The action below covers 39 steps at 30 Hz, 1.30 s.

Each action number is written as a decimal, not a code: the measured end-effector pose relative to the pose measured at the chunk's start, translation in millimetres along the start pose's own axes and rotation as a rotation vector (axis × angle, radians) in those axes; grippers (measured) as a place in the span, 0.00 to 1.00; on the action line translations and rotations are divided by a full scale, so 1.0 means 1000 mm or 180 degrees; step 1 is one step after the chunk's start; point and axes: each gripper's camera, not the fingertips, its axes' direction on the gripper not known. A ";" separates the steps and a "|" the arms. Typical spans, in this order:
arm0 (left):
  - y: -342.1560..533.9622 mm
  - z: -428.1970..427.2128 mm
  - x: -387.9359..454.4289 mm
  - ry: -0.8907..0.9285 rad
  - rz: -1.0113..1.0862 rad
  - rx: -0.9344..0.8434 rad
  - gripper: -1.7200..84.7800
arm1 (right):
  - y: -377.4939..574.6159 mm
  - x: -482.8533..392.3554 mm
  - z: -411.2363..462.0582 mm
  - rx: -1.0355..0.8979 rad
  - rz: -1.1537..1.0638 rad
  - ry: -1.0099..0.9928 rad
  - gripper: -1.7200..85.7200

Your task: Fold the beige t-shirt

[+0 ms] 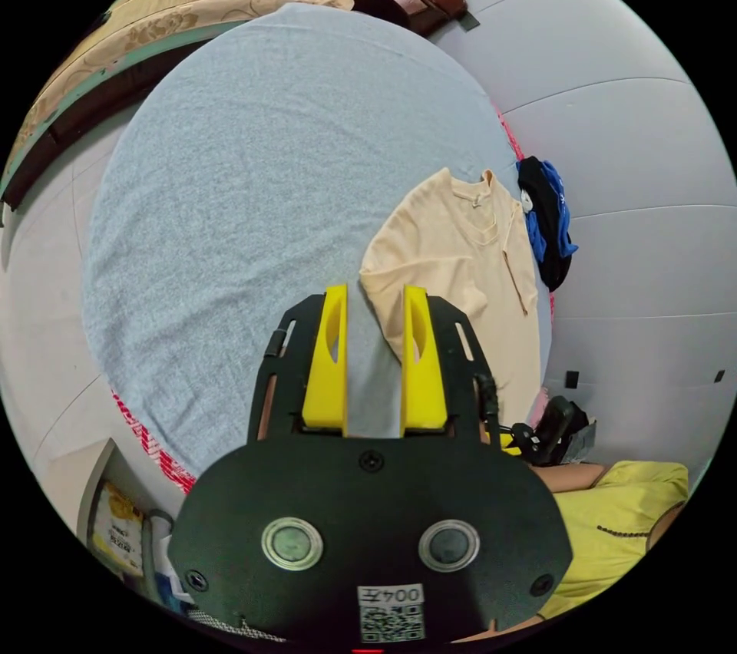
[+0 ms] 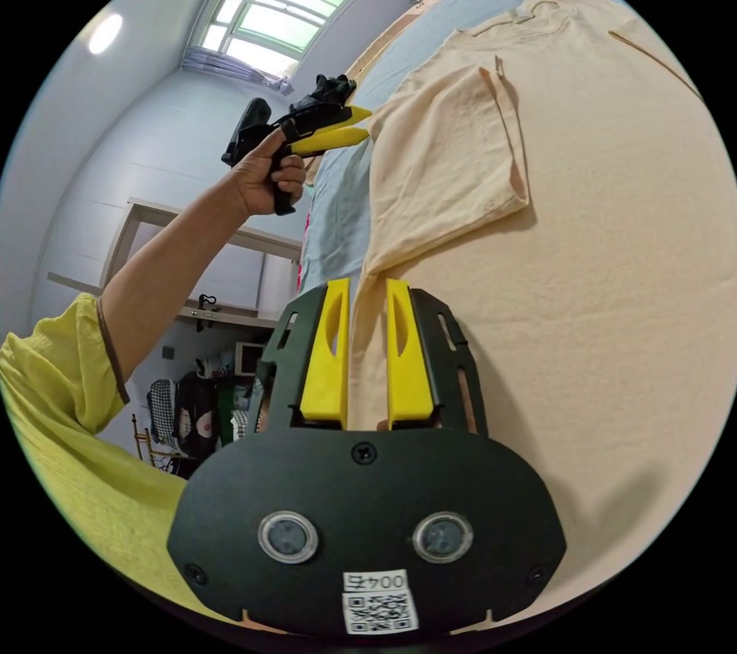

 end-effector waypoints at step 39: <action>0.176 0.018 0.158 -0.1102 0.1203 0.0171 0.14 | -0.003 -0.097 0.078 -0.0462 -0.1662 0.1341 0.09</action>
